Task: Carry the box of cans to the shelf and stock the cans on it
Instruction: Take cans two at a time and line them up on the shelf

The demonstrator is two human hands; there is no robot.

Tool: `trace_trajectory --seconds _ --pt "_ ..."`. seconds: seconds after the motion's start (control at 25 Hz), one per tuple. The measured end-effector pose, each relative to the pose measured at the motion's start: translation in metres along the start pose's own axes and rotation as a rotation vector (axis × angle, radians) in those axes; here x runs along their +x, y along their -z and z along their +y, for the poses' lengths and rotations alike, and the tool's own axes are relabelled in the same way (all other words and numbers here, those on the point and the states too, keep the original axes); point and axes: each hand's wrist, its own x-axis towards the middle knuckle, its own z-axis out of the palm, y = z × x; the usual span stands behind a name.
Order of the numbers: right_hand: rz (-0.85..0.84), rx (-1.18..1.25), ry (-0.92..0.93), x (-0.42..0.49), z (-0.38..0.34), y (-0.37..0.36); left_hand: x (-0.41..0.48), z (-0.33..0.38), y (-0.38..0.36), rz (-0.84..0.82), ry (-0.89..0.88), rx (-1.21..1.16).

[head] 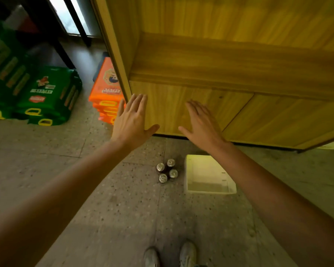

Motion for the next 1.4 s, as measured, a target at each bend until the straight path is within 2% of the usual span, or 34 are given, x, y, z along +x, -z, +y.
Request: trace_trajectory --seconds 0.4,0.64,0.76,0.88,1.04,1.16,1.28,1.4 --pt "-0.145 0.142 0.014 0.032 0.114 -0.33 -0.031 -0.072 -0.344 -0.101 0.069 -0.094" --pt "-0.251 0.305 0.021 0.058 0.165 -0.474 -0.043 -0.099 -0.496 -0.211 0.065 -0.228" --pt "-0.306 0.367 0.004 0.062 0.181 -0.508 -0.048 -0.101 -0.538 -0.296 0.085 -0.406" --pt "-0.396 0.451 0.041 0.065 0.192 -0.527 -0.047 -0.109 -0.563 -0.333 0.177 -0.65" --pt "-0.388 0.522 0.041 0.074 0.192 -0.541 -0.044 -0.119 -0.573 -0.41 0.294 -1.016" --pt "-0.373 0.601 -0.009 0.077 0.189 -0.546 -0.046 -0.123 -0.585 -0.408 0.244 -0.984" --pt "-0.36 0.65 -0.038 0.076 0.187 -0.553 -0.047 -0.121 -0.596 -0.343 0.287 -0.951" --pt "-0.364 0.695 -0.054 0.077 0.185 -0.556 -0.048 -0.114 -0.599 -0.337 0.333 -1.072"
